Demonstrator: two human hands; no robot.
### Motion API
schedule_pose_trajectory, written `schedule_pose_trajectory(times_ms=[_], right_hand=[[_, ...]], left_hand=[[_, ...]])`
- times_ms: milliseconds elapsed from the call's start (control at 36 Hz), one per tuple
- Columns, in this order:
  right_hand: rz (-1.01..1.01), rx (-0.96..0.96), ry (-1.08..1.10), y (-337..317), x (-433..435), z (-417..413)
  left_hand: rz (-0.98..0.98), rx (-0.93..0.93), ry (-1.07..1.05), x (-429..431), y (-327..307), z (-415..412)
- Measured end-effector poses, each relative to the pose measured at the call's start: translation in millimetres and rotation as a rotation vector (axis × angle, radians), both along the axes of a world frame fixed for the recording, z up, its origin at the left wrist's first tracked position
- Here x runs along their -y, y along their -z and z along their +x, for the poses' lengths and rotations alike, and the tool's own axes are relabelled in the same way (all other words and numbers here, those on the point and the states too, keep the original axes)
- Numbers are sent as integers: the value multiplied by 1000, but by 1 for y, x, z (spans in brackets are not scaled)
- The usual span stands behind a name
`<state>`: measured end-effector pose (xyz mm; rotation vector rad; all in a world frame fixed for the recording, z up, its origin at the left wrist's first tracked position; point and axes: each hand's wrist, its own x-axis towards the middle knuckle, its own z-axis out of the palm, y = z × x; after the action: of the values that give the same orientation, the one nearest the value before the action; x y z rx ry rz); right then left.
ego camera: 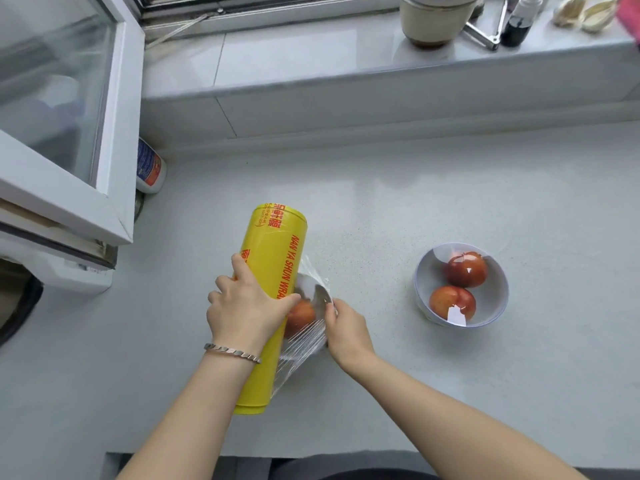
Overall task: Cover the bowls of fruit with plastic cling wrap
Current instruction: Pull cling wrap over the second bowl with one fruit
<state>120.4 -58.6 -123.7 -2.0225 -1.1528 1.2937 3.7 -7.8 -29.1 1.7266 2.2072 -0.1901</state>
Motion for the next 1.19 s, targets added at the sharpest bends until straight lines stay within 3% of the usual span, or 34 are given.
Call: schedule_pose_trajectory(times_ms=[250,306,444,611,778,889,1000,1083,1194], right_hand=[[1,17,7,-1,8,8],[1,33,-28,-3,7,13],[-1,95,-124,-5,1,37],[-14,178,-130,-3,8,61],[-14,185,-91,-7,16,73],[-3,166,-61,-8,22,76],[6,170,-57,-7,25,77],[7,166,-55,-7,26,76],[7,186,-87,-8,24,78]], left_hand=[[-28,-17,-38,5,5,-7],[-94,141,-61,0,10,-20],[-263,850,-250,1,16,-31],[-287,1089,-372,13,25,-15],[-202,911,-366,16,26,-2],[-101,563,-227,23,18,2],[-49,353,-118,34,10,7],[-75,325,-56,38,6,10],[-203,521,-103,30,12,0]])
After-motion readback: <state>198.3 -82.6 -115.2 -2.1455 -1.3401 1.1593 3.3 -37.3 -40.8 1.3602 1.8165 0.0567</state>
